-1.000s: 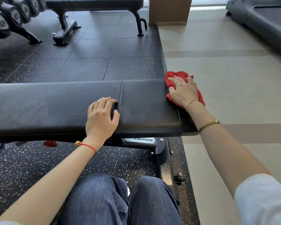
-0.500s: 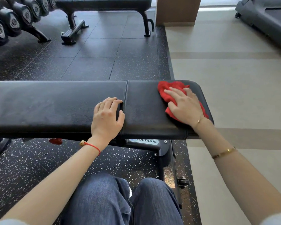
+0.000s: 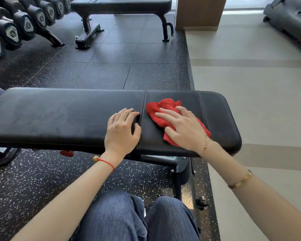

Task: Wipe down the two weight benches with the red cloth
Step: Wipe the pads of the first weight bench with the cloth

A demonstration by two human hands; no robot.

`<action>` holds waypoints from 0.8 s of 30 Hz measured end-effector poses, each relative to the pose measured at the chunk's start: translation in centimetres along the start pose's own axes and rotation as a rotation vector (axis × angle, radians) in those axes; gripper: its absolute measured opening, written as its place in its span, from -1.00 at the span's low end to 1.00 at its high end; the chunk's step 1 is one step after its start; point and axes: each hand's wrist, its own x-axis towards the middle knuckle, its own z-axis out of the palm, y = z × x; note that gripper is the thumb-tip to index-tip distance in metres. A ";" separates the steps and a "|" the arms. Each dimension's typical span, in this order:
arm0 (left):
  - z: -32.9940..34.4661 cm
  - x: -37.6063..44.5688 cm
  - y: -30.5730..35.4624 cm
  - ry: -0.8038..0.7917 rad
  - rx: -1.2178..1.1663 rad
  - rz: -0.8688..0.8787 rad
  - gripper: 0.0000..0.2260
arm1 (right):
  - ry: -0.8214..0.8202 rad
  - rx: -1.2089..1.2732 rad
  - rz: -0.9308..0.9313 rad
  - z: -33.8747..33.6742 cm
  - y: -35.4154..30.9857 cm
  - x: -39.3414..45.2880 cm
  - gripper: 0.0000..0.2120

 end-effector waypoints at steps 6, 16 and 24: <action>0.1 0.0 0.0 0.004 0.001 -0.001 -0.65 | 0.024 -0.032 0.246 0.0 3.1 6.4 -0.54; 0.2 0.0 -0.4 0.036 -0.023 0.007 -0.65 | -0.019 0.016 -0.046 1.5 -3.1 4.4 -0.49; 0.4 -0.1 -0.3 0.024 -0.032 0.002 -0.69 | 0.076 -0.078 0.411 -0.3 3.7 4.2 -0.52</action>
